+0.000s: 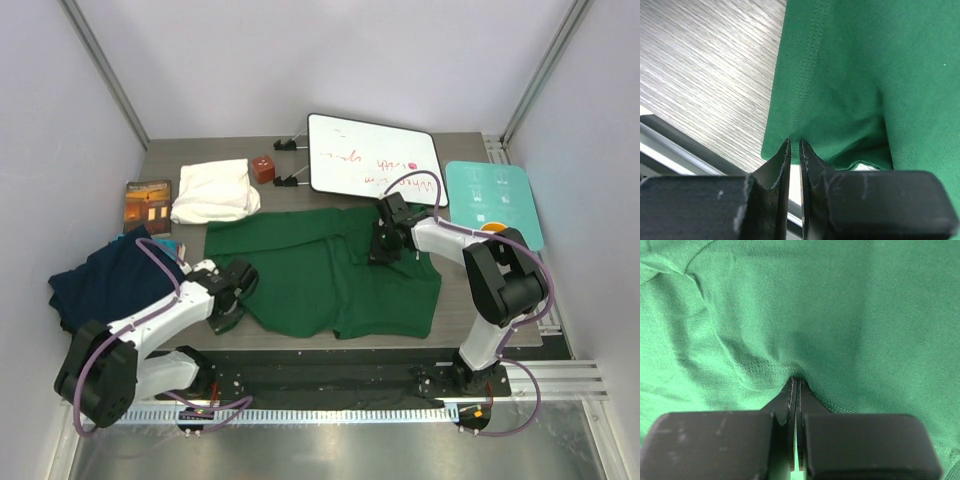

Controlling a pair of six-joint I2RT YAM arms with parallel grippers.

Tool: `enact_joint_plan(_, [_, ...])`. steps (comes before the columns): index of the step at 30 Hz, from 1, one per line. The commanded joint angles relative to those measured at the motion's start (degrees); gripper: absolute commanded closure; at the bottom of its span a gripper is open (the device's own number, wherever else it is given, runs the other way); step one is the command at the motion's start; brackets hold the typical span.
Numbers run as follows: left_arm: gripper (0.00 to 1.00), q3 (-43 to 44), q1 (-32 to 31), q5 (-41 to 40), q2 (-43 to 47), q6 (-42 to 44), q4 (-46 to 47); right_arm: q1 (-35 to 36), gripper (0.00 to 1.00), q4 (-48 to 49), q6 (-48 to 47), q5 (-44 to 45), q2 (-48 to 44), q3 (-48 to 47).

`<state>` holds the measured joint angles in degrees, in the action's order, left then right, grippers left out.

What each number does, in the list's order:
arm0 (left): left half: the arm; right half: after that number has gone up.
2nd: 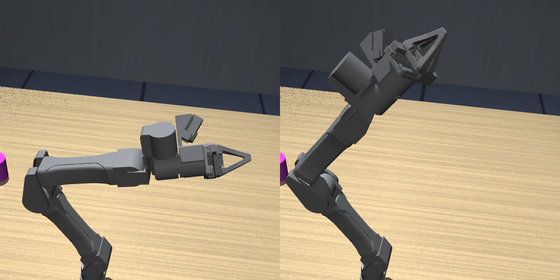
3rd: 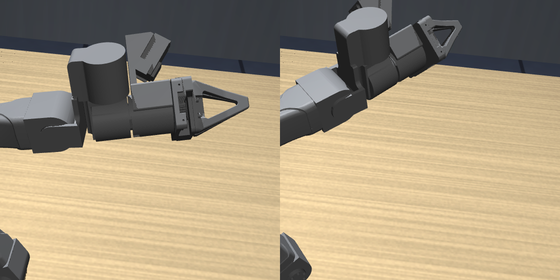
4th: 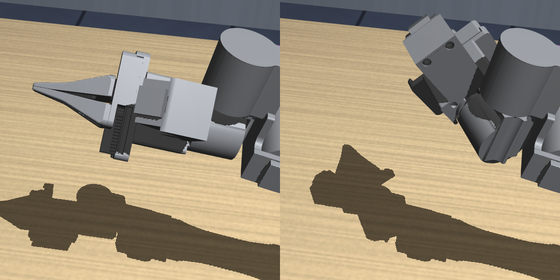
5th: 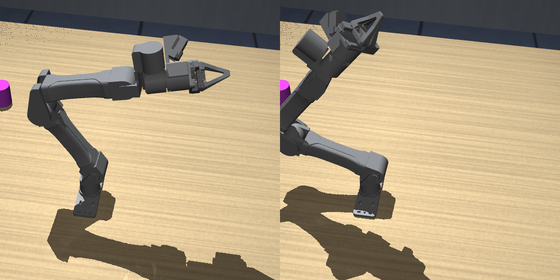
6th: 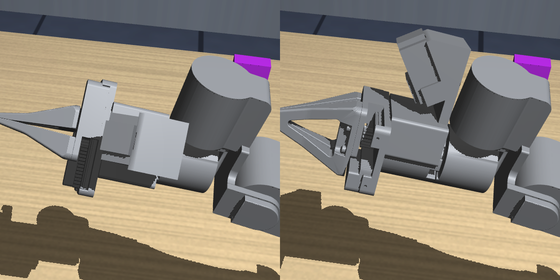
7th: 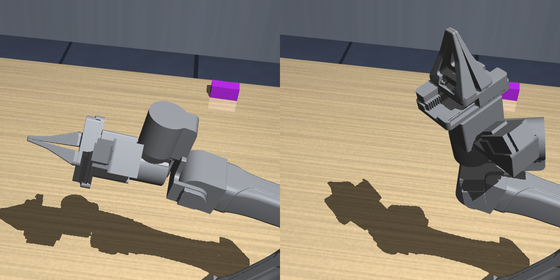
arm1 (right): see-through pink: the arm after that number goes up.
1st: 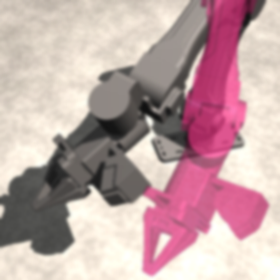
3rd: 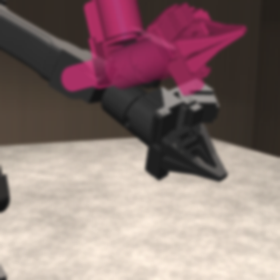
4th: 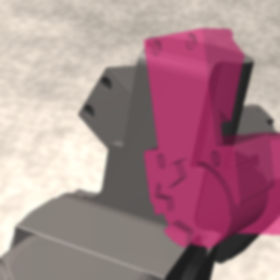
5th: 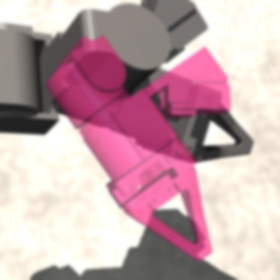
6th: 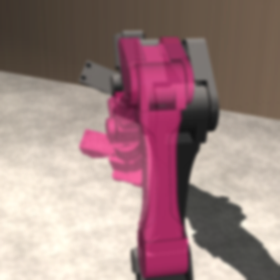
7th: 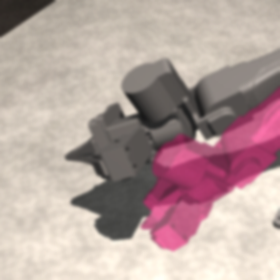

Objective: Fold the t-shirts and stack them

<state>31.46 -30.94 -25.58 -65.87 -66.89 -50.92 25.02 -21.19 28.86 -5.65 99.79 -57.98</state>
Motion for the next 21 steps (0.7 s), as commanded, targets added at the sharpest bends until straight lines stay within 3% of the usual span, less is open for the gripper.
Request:
enact_joint_plan(1, [0.89,1.85,-0.70,-3.95,-1.71,-3.15,-2.08,0.12,0.99,-1.66,-0.82,3.54,-1.43,-1.18])
enact_joint_plan(7, [0.89,3.17,-4.65,-5.18,-4.62,-5.88,-6.48,-0.14,0.99,-2.45,-0.91,3.19,-2.58,-1.70])
enact_joint_plan(16, [0.91,3.43,-4.83,-2.90,-3.83,-6.14,-7.88,-1.02,0.99,-4.12,-2.32,2.66,-4.60,-3.11])
enact_joint_plan(21, [0.91,7.29,-6.94,-6.75,-0.23,-9.74,-14.28,-1.73,0.99,-4.04,-2.41,2.14,-5.48,-2.76])
